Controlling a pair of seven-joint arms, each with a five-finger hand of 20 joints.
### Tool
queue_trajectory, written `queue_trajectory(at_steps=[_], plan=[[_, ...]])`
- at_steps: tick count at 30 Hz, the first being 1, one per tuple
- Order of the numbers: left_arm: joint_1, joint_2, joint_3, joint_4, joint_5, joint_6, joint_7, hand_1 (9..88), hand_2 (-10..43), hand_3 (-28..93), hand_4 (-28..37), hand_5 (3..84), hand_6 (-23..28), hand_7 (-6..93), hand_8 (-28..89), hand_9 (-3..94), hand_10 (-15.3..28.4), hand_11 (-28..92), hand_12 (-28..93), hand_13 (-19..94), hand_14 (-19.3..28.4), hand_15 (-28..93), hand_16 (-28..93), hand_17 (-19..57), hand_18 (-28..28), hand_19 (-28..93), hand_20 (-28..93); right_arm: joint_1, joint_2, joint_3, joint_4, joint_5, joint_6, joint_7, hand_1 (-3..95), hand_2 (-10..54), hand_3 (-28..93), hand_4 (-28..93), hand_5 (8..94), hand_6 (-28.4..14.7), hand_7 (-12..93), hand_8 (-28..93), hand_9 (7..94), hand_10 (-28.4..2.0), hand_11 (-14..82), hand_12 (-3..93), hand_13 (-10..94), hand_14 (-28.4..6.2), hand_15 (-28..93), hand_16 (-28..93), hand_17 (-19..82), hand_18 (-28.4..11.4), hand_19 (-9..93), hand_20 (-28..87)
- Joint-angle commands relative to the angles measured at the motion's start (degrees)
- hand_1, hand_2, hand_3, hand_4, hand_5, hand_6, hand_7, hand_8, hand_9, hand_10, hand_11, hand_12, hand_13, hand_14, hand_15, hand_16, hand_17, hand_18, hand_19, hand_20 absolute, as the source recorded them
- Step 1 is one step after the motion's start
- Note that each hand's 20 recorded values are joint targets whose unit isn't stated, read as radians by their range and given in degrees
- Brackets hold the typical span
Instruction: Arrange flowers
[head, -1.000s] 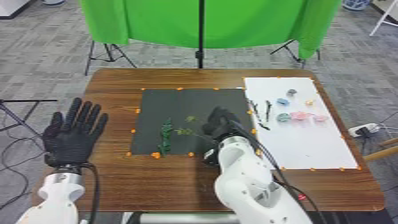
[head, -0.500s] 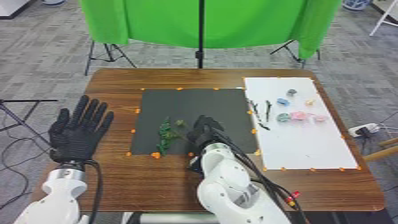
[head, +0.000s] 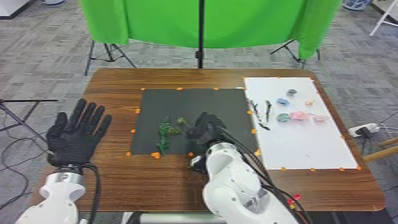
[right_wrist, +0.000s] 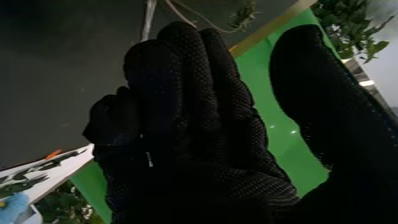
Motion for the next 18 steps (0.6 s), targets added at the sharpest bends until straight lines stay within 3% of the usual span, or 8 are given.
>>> queue_trajectory(at_steps=[1, 18], plan=[[1.03, -0.93, 0.21, 0.11, -0.05, -0.03, 0.7, 30.0, 15.0, 78, -28.3, 45.2, 8.7, 8.7, -9, 38.8, 14.0, 16, 8, 28, 13.5, 24, -7, -5.9, 12.1, 31, 10, -1.25, 0.77, 1.41, -0.4, 1.56, -3.85, 0.27, 37.3, -9.5, 81, -19, 65.6, -9.8, 19, -12, 68.8, -21.8, 39.5, 21.4, 62, -18.9, 72, 21, 37, -28.1, 93, 46], [1.13, -0.95, 0.45, 0.12, -0.13, 0.31, 1.14, 29.9, 15.1, 78, -28.3, 45.3, 8.7, 8.7, -9, 38.8, 13.9, 16, 8, 28, 13.5, 24, -7, -5.9, 12.2, 31, 10, -2.45, 1.03, 0.89, -2.36, 3.92, -8.65, 0.01, 36.9, -7.2, 80, -19, 73.4, -8.8, 14, -11, 75.6, -21.0, 31.2, 20.2, 66, -18.8, 69, 21, 37, -28.3, 93, 43]])
